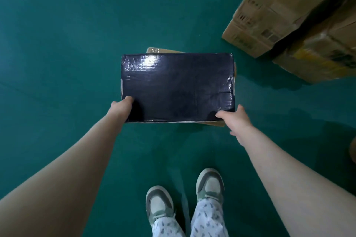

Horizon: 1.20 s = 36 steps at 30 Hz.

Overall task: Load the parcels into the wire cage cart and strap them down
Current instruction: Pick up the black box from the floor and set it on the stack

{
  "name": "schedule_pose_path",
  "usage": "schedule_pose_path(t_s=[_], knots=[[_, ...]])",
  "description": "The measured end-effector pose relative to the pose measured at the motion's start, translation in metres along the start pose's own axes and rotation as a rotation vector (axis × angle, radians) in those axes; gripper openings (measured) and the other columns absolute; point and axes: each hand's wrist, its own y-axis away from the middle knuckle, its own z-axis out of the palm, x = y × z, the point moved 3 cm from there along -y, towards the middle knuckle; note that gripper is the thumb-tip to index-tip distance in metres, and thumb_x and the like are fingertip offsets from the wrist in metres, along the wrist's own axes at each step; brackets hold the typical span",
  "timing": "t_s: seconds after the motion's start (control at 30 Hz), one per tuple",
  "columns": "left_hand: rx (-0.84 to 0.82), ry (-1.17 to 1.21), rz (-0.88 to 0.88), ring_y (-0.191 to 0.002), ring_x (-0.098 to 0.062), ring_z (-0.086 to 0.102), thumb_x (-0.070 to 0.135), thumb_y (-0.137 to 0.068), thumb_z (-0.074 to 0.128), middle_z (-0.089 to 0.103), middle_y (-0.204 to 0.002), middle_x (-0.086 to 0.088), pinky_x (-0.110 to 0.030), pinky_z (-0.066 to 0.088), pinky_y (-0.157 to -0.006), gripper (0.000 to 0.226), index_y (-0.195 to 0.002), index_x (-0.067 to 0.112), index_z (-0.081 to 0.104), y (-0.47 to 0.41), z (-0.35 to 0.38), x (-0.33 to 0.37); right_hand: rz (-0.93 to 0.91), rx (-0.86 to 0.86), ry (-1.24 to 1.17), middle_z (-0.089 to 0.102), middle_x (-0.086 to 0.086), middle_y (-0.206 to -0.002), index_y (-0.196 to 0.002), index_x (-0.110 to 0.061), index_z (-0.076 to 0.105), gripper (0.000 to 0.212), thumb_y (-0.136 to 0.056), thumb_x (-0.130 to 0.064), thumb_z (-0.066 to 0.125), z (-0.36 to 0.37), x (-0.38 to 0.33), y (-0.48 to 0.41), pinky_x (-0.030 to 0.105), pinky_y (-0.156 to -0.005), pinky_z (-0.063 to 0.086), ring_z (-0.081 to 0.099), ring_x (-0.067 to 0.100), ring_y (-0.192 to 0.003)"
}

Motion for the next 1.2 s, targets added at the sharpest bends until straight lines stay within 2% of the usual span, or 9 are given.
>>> schedule_pose_path(t_s=[0.07,0.17,0.4,0.5,0.7,0.8,0.93,1.07,1.2], knots=[[-0.066,0.033,-0.022,-0.111,-0.027,0.050,0.038,-0.092,0.048,0.053,-0.126,-0.006,-0.033,0.031,-0.085,0.052,-0.133,0.007,0.044,0.003,0.001,-0.003,0.029,-0.046,-0.086,0.048,0.004,-0.122,-0.117,-0.019,0.041,0.040,-0.084,-0.019,0.065,0.003,0.003,-0.001,0.038,-0.083,0.044,0.047,0.024,-0.100],[-0.033,0.080,-0.011,-0.099,-0.025,0.044,0.043,-0.087,0.054,0.048,-0.122,-0.007,-0.037,0.032,-0.084,0.060,-0.134,0.010,0.036,0.016,-0.003,0.002,0.014,-0.046,-0.235,0.046,-0.003,-0.107,-0.108,-0.023,0.036,0.037,-0.085,-0.021,0.064,-0.005,-0.002,0.004,0.043,-0.090,0.044,0.045,0.023,-0.097],[-0.055,0.220,-0.001,-0.102,-0.034,0.052,0.045,-0.086,0.053,0.043,-0.117,-0.007,-0.050,0.047,-0.082,0.043,-0.111,0.016,0.032,0.068,-0.028,0.026,-0.031,-0.036,-0.456,0.047,0.000,-0.120,-0.109,-0.023,0.035,0.037,-0.087,-0.032,0.064,-0.052,-0.037,0.050,0.060,-0.089,0.042,0.048,0.031,-0.109],[-0.092,0.357,-0.012,-0.078,-0.024,0.055,0.041,-0.087,0.055,0.049,-0.110,-0.008,-0.037,0.050,-0.064,0.042,-0.113,0.017,0.034,0.095,-0.043,0.042,-0.051,-0.052,-0.557,0.052,0.001,-0.113,-0.108,-0.020,0.036,0.036,-0.088,-0.026,0.065,-0.075,-0.055,0.079,0.057,-0.087,0.047,0.056,0.027,-0.103],[-0.261,0.424,0.024,-0.071,-0.020,0.062,0.047,-0.079,0.067,0.061,-0.106,-0.002,-0.030,0.052,-0.052,0.066,-0.137,0.028,0.042,0.145,-0.085,0.064,-0.117,-0.041,-0.630,0.048,-0.005,-0.093,-0.109,-0.015,0.035,0.035,-0.089,-0.020,0.063,-0.115,-0.083,0.151,0.043,-0.071,0.048,0.053,0.013,-0.079],[-0.250,0.441,0.035,-0.067,-0.018,0.063,0.047,-0.074,0.069,0.065,-0.098,0.002,-0.025,0.050,-0.052,0.064,-0.132,0.027,0.049,0.184,-0.108,0.076,-0.126,-0.034,-0.671,0.048,-0.003,-0.094,-0.108,-0.015,0.036,0.036,-0.088,-0.020,0.065,-0.136,-0.094,0.192,0.042,-0.069,0.048,0.053,0.015,-0.080],[-0.216,0.448,0.076,-0.062,-0.017,0.058,0.041,-0.081,0.065,0.061,-0.082,0.002,-0.023,0.041,-0.052,0.035,-0.109,0.024,0.055,0.240,-0.135,0.090,-0.122,0.006,-0.696,0.050,0.006,-0.107,-0.111,-0.015,0.038,0.040,-0.085,-0.021,0.068,-0.168,-0.105,0.254,0.045,-0.074,0.049,0.055,0.026,-0.095],[-0.244,0.447,0.155,-0.064,-0.020,0.056,0.041,-0.077,0.067,0.060,-0.085,-0.001,-0.025,0.042,-0.057,0.025,-0.091,0.022,0.056,0.300,-0.162,0.113,-0.123,0.042,-0.714,0.049,0.008,-0.115,-0.117,-0.014,0.039,0.045,-0.085,-0.021,0.069,-0.207,-0.119,0.310,0.046,-0.073,0.048,0.053,0.029,-0.098],[-0.288,0.487,0.266,-0.081,-0.029,0.064,0.034,-0.078,0.068,0.064,-0.093,-0.009,-0.045,0.055,-0.078,0.022,-0.089,0.019,0.056,0.359,-0.184,0.148,-0.176,0.068,-0.783,0.046,0.007,-0.109,-0.111,-0.013,0.038,0.039,-0.086,-0.017,0.067,-0.249,-0.137,0.358,0.049,-0.076,0.046,0.051,0.029,-0.095]])
